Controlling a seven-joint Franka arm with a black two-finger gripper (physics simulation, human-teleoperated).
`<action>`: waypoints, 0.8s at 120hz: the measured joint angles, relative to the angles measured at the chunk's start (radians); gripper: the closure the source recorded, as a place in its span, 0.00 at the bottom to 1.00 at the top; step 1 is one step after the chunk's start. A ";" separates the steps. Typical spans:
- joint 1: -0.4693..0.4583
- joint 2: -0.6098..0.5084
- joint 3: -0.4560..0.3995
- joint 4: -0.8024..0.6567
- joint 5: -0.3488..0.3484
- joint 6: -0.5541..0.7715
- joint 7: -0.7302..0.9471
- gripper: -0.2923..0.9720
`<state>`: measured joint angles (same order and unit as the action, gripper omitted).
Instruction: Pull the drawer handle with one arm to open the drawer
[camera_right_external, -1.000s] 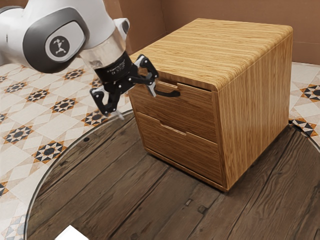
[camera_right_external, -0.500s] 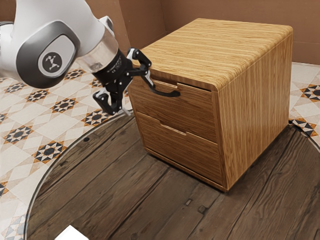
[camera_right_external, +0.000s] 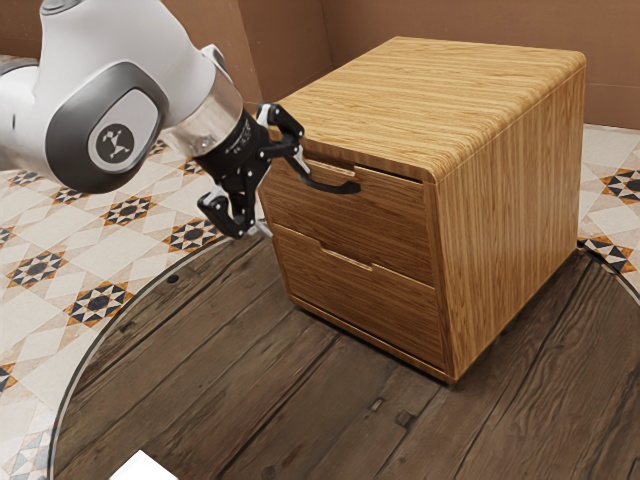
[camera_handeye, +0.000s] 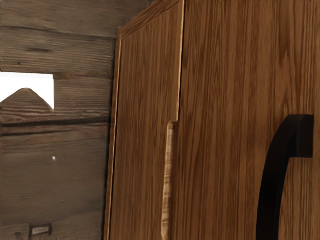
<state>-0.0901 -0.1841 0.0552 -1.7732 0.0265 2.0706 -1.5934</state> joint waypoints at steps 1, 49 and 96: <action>0.000 0.000 0.000 0.000 0.000 0.000 -0.001 0.23; 0.001 0.008 0.002 -0.002 0.000 0.034 -0.039 0.23; 0.001 0.029 0.002 -0.014 -0.001 0.077 -0.059 0.23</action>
<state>-0.0891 -0.1550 0.0570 -1.7869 0.0253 2.1480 -1.6523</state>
